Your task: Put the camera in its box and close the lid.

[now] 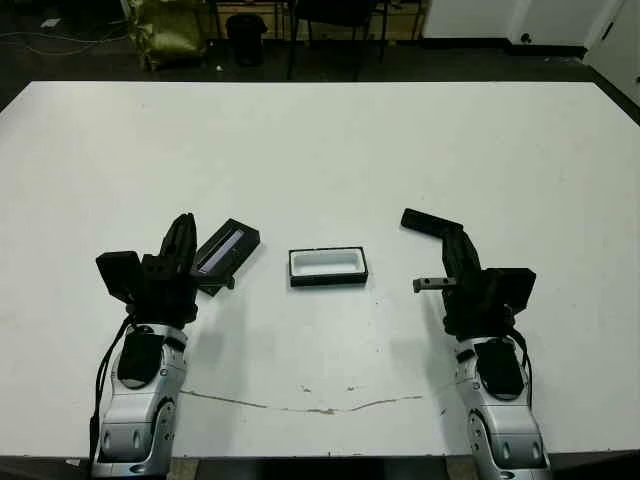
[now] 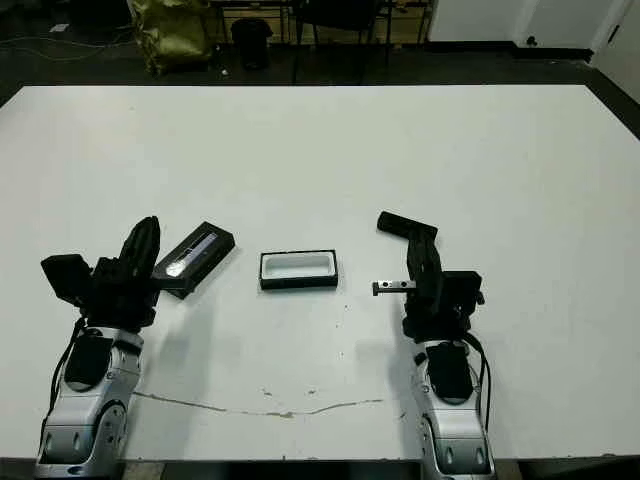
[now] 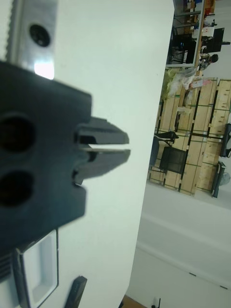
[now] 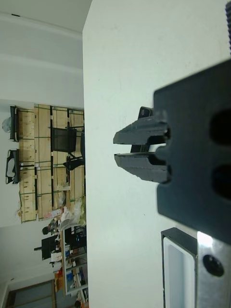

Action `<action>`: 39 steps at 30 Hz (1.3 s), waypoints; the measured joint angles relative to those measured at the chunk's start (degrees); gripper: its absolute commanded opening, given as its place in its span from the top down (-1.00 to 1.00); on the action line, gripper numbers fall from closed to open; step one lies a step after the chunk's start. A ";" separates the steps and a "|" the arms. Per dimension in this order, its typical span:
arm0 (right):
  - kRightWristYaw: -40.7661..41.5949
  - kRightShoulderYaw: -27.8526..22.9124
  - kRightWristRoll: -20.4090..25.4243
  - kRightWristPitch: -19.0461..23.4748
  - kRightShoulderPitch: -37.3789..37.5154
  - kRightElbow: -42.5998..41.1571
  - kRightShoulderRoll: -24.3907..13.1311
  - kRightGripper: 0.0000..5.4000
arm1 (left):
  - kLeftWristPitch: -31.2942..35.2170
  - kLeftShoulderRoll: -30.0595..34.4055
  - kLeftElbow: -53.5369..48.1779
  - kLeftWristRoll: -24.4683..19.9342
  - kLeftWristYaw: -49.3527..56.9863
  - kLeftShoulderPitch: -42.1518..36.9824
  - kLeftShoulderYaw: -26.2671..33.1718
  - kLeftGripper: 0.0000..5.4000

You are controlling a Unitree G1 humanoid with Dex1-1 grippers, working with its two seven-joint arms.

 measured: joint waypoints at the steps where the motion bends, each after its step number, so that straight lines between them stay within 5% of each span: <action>1: 0.00 0.00 0.01 0.00 0.00 -0.03 0.00 1.00 | -0.09 0.00 0.01 0.00 0.00 0.00 0.00 0.99; 16: 1.12 -0.87 0.27 0.14 -0.77 -0.51 -1.47 1.00 | -0.46 -0.27 0.28 0.00 0.03 0.00 -0.02 0.99; 20: 1.44 -4.29 0.20 5.05 -5.86 -3.56 -5.89 1.00 | -0.65 -0.26 0.37 -0.03 -0.08 0.00 0.05 0.99; 25: 5.31 -7.24 -1.27 11.27 -17.79 -2.29 -16.21 1.00 | -0.89 -0.27 0.59 -0.16 -0.22 -0.02 0.43 0.99; 31: 10.48 -6.10 -6.57 11.34 -31.50 11.47 -26.42 1.00 | -1.33 -0.51 0.63 -0.19 -0.21 -0.07 0.37 0.99; 39: 18.14 -0.11 -12.50 10.44 -45.25 29.52 -33.28 1.00 | -1.29 -0.49 0.52 -0.39 -0.29 -0.15 0.47 0.99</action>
